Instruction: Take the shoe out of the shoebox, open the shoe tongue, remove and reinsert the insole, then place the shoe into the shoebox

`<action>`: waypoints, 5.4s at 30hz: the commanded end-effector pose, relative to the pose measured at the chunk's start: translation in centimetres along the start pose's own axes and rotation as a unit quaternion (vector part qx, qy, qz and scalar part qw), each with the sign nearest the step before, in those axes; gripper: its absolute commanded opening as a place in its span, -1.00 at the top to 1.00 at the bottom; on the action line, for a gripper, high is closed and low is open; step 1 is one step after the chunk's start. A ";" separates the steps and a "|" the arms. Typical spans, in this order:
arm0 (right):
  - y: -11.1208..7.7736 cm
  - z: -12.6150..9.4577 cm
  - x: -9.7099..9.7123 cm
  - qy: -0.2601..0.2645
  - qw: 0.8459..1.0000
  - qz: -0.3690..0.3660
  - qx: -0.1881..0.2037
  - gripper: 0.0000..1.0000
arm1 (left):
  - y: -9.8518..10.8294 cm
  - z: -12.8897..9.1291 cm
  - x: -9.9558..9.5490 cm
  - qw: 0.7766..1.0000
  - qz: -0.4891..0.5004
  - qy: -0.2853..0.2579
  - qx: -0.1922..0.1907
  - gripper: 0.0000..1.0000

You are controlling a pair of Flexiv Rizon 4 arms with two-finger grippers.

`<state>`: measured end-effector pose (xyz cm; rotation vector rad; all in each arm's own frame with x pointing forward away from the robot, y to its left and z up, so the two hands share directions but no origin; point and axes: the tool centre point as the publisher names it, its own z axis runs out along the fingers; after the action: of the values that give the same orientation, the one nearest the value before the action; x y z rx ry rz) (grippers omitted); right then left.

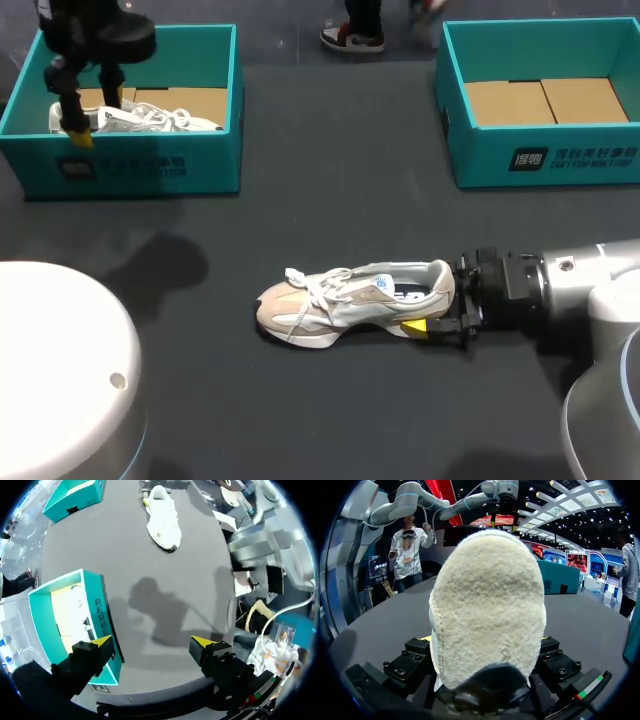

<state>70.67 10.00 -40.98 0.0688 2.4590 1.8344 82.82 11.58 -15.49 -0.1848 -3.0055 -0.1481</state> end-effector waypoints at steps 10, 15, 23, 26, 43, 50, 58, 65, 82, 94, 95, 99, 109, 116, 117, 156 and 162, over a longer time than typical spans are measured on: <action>0.0 0.1 0.1 -0.001 1.000 0.000 0.001 1.00 | -4.3 1.7 4.9 0.946 -0.319 0.061 0.026 -1.00; 0.0 0.1 0.1 -0.001 1.000 0.000 0.001 1.00 | -8.3 2.4 7.7 0.881 -0.471 0.036 0.026 -1.00; 0.0 0.1 0.1 -0.001 1.000 0.000 0.001 1.00 | -11.2 2.7 8.6 0.813 -0.581 0.029 0.017 -1.00; 0.0 0.1 0.1 -0.001 1.000 0.000 0.001 1.00 | -11.2 2.7 8.6 0.813 -0.581 0.029 0.017 -1.00; 0.0 0.1 0.1 -0.001 1.000 0.000 0.001 1.00 | -21.8 4.6 12.2 0.685 -0.728 0.014 -0.025 -1.00; 0.0 0.1 0.1 -0.001 1.000 0.000 0.001 1.00 | -21.8 4.6 12.2 0.685 -0.728 0.014 -0.025 -1.00; 0.0 0.1 0.1 -0.001 1.000 0.000 0.001 1.00 | -24.0 5.3 12.1 0.686 -0.727 -0.008 -0.004 -1.00; 0.0 0.1 0.1 -0.001 1.000 0.000 0.001 1.00 | -30.4 6.8 11.6 0.693 -0.720 -0.039 0.003 -1.00; 0.0 0.1 0.1 -0.001 1.000 0.000 0.001 1.00 | -34.5 8.1 9.9 0.704 -0.710 -0.038 -0.007 -1.00; 0.0 0.1 0.1 -0.001 1.000 0.000 0.001 1.00 | -40.2 11.3 7.1 0.684 -0.726 -0.051 -0.057 -1.00; 0.0 0.1 0.1 -0.001 1.000 0.000 0.001 1.00 | -40.4 11.5 7.0 0.684 -0.725 -0.053 -0.061 -1.00; 0.0 0.1 0.1 -0.001 1.000 0.000 0.001 1.00 | -41.5 12.5 6.9 0.680 -0.726 -0.066 -0.080 -1.00; 0.0 0.1 0.1 -0.001 1.000 0.000 0.001 1.00 | -41.6 14.2 7.0 0.670 -0.732 -0.084 -0.092 -1.00; 0.0 0.1 0.1 -0.001 1.000 0.000 0.001 1.00 | -40.9 15.2 6.9 0.663 -0.737 -0.085 -0.097 -0.95; 0.0 0.1 0.1 -0.001 1.000 0.000 0.001 1.00 | -40.9 15.3 6.8 0.662 -0.738 -0.085 -0.098 -0.93; 0.0 0.1 0.1 -0.001 1.000 0.000 0.001 1.00 | -36.8 14.6 8.2 0.654 -0.742 -0.060 -0.135 0.02; 0.0 0.1 0.1 -0.001 1.000 0.000 0.001 1.00 | -36.8 14.3 8.1 0.658 -0.739 -0.055 -0.133 0.65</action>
<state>70.66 10.03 -40.96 0.0688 2.4586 1.8345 68.34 -22.65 -32.03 2.2325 -2.2738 -0.6901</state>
